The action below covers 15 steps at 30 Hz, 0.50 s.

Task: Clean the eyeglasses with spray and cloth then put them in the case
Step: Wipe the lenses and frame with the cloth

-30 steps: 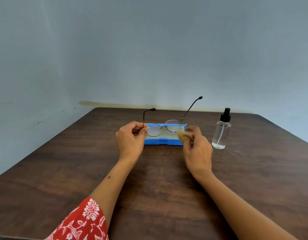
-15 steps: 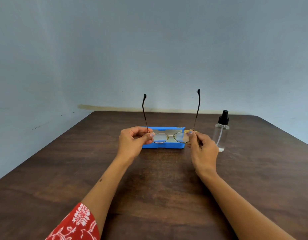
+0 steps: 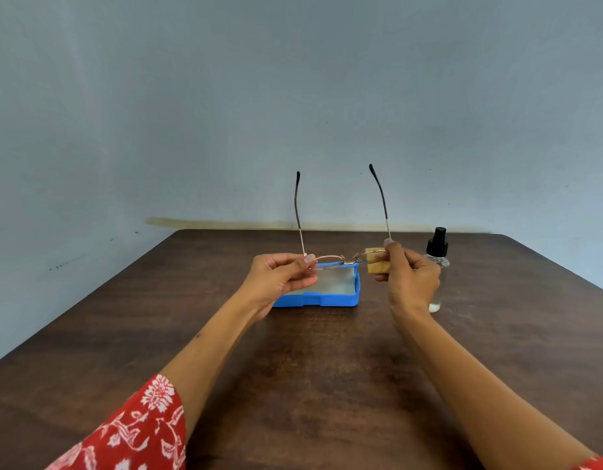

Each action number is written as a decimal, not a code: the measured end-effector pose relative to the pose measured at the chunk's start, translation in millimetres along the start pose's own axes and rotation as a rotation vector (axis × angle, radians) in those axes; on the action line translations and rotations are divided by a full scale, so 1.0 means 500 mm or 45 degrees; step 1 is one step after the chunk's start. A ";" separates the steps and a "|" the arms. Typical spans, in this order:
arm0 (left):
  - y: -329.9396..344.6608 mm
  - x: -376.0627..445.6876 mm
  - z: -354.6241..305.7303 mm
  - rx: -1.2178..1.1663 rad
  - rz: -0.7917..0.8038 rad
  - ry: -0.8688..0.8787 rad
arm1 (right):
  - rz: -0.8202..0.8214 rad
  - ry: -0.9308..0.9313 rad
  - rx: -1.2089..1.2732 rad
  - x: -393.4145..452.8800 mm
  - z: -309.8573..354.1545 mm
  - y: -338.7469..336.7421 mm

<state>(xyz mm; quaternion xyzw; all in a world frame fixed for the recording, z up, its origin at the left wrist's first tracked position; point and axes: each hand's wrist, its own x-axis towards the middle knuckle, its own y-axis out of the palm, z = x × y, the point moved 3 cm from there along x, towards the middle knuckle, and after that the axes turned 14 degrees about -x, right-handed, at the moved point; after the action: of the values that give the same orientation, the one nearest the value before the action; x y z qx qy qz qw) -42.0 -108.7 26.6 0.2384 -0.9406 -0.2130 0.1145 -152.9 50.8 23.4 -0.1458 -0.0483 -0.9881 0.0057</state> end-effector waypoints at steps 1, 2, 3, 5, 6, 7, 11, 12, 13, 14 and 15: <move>-0.002 0.003 0.007 -0.018 -0.015 0.012 | 0.011 0.004 0.016 0.001 0.001 0.005; -0.005 0.004 0.014 -0.028 -0.036 0.020 | 0.023 -0.002 0.019 0.003 0.001 0.009; -0.009 0.005 0.018 -0.026 -0.054 0.026 | 0.033 -0.010 0.025 0.004 -0.002 0.012; -0.015 0.003 0.020 0.008 -0.061 0.053 | 0.043 -0.016 0.049 0.003 -0.007 0.016; -0.016 0.002 0.018 0.019 -0.054 0.068 | 0.042 -0.012 0.065 0.002 -0.010 0.018; -0.016 0.000 0.017 0.020 -0.048 0.078 | 0.034 -0.006 0.075 0.001 -0.012 0.020; -0.007 -0.011 0.013 -0.030 -0.072 0.102 | -0.009 0.056 0.124 -0.013 -0.013 0.018; -0.005 -0.013 0.013 -0.037 -0.083 0.110 | -0.025 0.068 0.125 -0.018 -0.015 0.016; -0.002 -0.016 0.012 -0.042 -0.101 0.120 | -0.057 0.067 0.098 -0.023 -0.017 0.014; -0.001 -0.018 0.010 -0.046 -0.132 0.136 | -0.094 0.062 0.040 -0.028 -0.024 0.012; 0.000 -0.020 0.009 -0.053 -0.174 0.154 | -0.137 0.044 -0.033 -0.033 -0.031 0.010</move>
<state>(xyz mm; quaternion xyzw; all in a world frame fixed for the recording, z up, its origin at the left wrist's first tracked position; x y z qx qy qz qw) -34.7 -102.3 21.6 0.3120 -0.9088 -0.2250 0.1613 -141.5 44.4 4.4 -0.1258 -0.0432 -0.9899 -0.0484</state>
